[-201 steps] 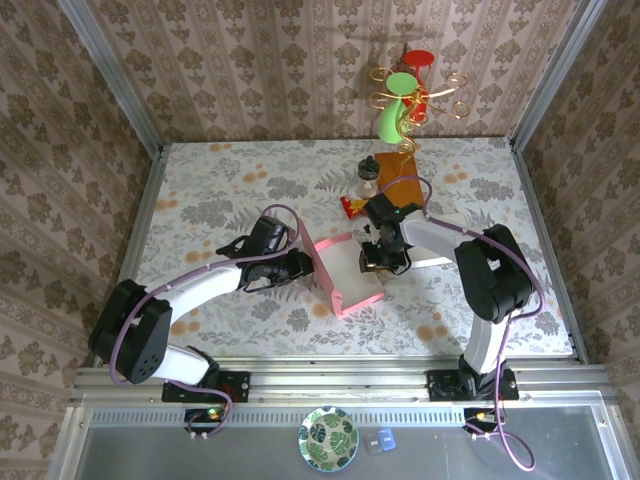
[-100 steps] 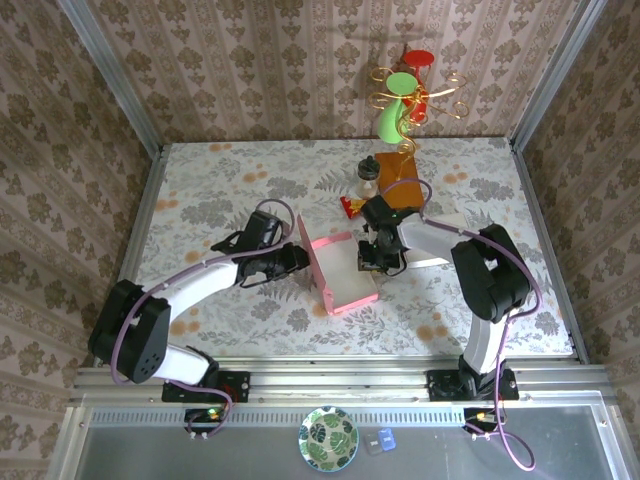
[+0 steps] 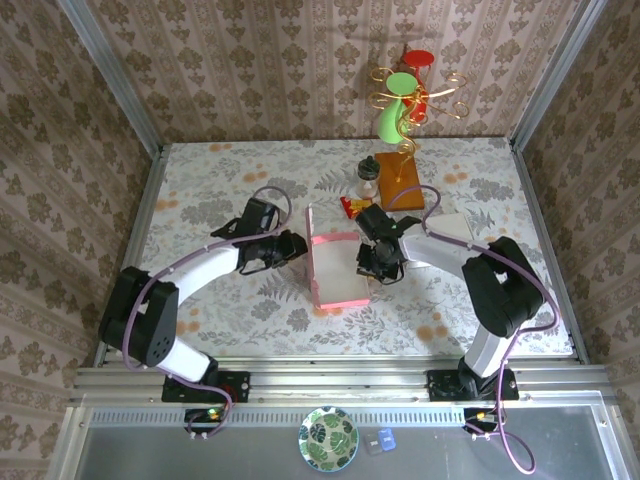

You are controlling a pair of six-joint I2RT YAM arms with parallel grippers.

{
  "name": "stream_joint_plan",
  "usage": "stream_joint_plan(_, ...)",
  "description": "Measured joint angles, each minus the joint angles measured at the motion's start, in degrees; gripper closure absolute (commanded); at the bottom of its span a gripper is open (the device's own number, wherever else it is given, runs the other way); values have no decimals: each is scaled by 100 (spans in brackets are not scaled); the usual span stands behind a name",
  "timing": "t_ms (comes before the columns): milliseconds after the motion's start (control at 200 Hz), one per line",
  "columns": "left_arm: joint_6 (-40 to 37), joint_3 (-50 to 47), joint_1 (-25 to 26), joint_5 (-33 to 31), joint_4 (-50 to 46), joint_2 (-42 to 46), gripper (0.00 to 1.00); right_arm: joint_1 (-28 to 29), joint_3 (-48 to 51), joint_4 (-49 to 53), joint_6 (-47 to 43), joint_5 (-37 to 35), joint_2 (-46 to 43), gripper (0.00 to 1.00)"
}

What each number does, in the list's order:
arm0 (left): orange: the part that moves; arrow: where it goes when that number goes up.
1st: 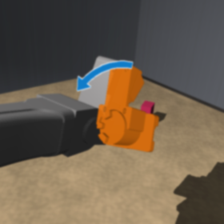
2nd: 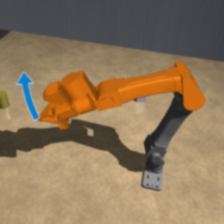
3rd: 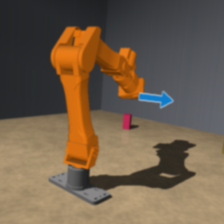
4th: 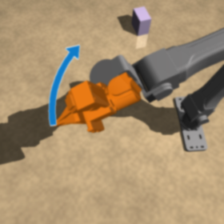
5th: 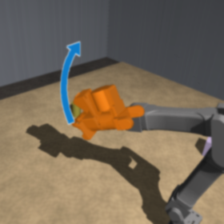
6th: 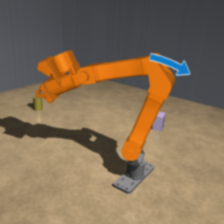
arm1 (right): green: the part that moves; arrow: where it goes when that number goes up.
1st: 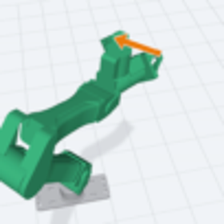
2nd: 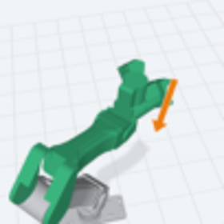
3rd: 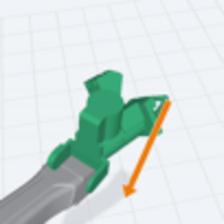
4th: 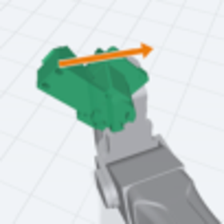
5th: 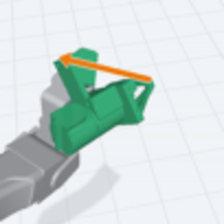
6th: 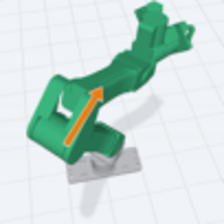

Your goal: Fold the paper box

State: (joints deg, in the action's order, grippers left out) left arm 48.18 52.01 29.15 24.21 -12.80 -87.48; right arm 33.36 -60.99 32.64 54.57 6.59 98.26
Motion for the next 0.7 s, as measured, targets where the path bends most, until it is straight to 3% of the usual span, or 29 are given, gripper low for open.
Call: stream_joint_plan(700,-439,1410,-4,629,-9,-1436,73,848,898,-732,4280,-7,-542,77)
